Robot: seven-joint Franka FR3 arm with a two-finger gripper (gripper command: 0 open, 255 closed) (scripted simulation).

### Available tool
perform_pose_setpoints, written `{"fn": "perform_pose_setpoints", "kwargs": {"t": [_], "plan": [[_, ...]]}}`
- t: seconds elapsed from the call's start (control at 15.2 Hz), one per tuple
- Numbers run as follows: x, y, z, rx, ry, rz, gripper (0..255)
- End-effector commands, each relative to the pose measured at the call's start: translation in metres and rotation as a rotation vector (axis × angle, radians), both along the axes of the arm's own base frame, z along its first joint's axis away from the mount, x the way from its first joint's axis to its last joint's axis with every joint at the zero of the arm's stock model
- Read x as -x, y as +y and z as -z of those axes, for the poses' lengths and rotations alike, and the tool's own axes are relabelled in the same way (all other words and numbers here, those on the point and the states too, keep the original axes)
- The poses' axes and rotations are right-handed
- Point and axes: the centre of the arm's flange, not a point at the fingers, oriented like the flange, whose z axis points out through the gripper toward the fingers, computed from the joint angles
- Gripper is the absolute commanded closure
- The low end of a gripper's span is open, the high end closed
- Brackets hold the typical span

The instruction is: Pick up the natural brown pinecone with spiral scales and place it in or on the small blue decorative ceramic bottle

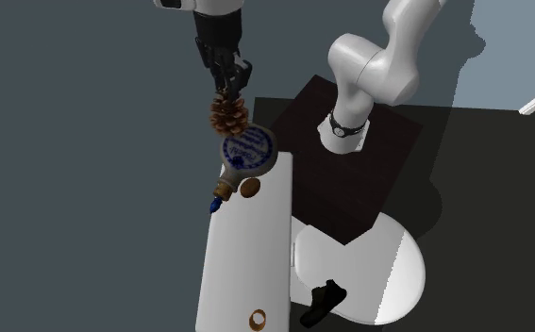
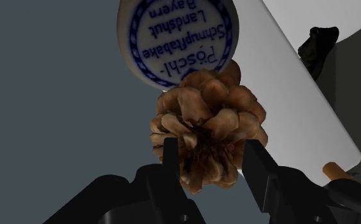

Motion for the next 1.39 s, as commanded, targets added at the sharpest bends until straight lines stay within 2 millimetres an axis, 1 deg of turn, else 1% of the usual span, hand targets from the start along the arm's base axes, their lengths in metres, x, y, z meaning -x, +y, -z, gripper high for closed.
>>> {"fn": "perform_pose_setpoints", "kwargs": {"t": [0.0, 0.86, 0.92, 1.32], "plan": [[0.0, 0.0, 0.009, 0.0, -0.001, 0.0, 255], [0.0, 0.0, 0.078, 0.0, -0.001, 0.0, 255], [0.0, 0.0, 0.087, 0.0, -0.001, 0.0, 255], [0.0, 0.0, 0.087, 0.0, -0.001, 0.0, 255]]}}
